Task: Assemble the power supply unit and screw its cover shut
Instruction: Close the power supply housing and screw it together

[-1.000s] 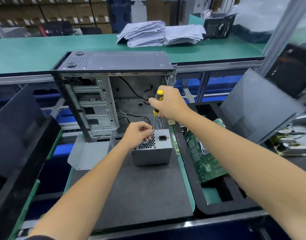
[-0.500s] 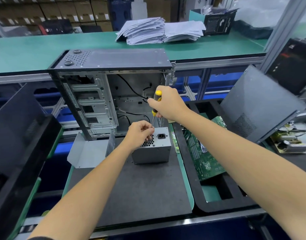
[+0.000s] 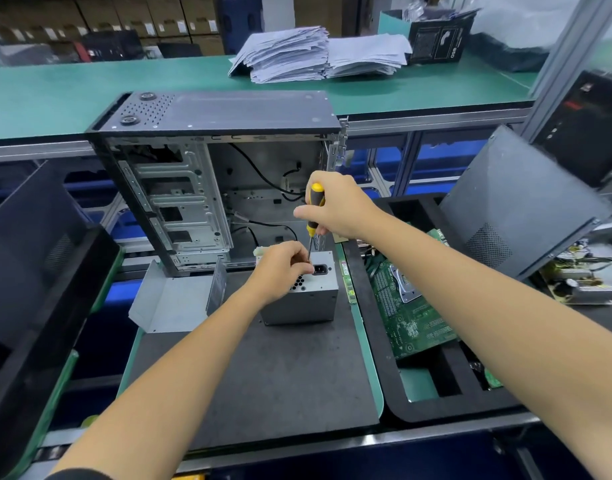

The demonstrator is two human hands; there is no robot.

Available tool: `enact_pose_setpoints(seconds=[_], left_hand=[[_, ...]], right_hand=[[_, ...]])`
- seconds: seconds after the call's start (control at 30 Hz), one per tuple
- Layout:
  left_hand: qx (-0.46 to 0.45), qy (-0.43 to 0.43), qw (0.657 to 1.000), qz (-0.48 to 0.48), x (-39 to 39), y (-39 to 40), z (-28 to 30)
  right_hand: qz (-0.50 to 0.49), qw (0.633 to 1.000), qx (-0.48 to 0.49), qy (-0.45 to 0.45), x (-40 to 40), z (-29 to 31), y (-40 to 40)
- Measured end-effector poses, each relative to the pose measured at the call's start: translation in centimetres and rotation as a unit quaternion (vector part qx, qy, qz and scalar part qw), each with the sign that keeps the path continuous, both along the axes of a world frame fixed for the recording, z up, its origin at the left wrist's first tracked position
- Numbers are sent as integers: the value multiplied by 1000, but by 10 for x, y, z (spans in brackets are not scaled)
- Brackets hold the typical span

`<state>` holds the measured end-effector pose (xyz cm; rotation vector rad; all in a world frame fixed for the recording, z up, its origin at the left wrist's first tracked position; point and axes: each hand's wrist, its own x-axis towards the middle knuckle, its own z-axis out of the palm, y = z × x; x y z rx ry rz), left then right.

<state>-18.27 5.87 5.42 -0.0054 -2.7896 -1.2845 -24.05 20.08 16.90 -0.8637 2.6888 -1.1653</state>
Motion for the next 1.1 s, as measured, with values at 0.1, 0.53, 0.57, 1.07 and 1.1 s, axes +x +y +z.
enact_pose_setpoints(seconds=[0.1,0.53,0.57,1.07,1.1], left_hand=[[-38,2,999,-14,-5,1,-1],[-10,-23,999,-39,-9,-9,-6],[-17,-23,999,-46,-10,-11,-6],[-175,-279,926,-186,-45,-14,34],[-195,-286,917,-198,-47,-11,38]], right_hand=[[47,998,41,23,2,-1,-1],[112,987,108,43,-3,-10,-9],[113,986,113,44,-4,-9,-9],[117,927,285,215,-7,3,-30],[111,916,304,239,-4,2,-31]])
